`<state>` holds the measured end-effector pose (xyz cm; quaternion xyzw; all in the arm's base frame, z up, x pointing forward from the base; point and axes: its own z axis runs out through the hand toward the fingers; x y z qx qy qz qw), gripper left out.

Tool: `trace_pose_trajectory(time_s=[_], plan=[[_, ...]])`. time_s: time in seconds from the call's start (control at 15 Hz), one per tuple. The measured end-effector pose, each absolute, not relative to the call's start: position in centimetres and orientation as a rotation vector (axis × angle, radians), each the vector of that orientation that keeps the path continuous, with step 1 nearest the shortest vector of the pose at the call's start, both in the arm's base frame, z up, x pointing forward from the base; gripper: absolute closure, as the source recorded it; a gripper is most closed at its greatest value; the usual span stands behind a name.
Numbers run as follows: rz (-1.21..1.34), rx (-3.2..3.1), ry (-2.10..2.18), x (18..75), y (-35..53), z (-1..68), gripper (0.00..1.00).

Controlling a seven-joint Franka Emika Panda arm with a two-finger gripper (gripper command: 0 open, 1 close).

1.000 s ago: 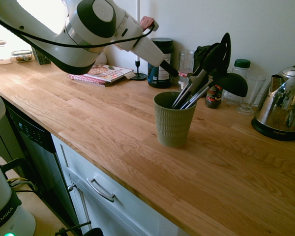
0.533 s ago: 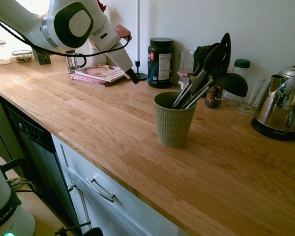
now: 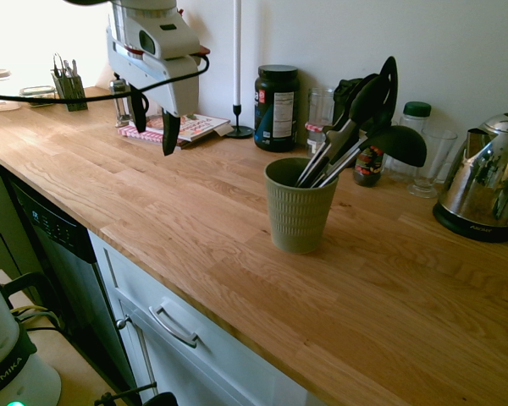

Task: Put the tongs back in the holder

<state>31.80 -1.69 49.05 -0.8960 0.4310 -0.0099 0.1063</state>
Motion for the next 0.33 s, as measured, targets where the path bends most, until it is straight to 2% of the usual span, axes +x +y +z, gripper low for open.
trace_pose_trajectory(time_s=[0.33], plan=[[-0.264, -2.9, 1.119, 32.7, -2.5, 48.0, 0.0]])
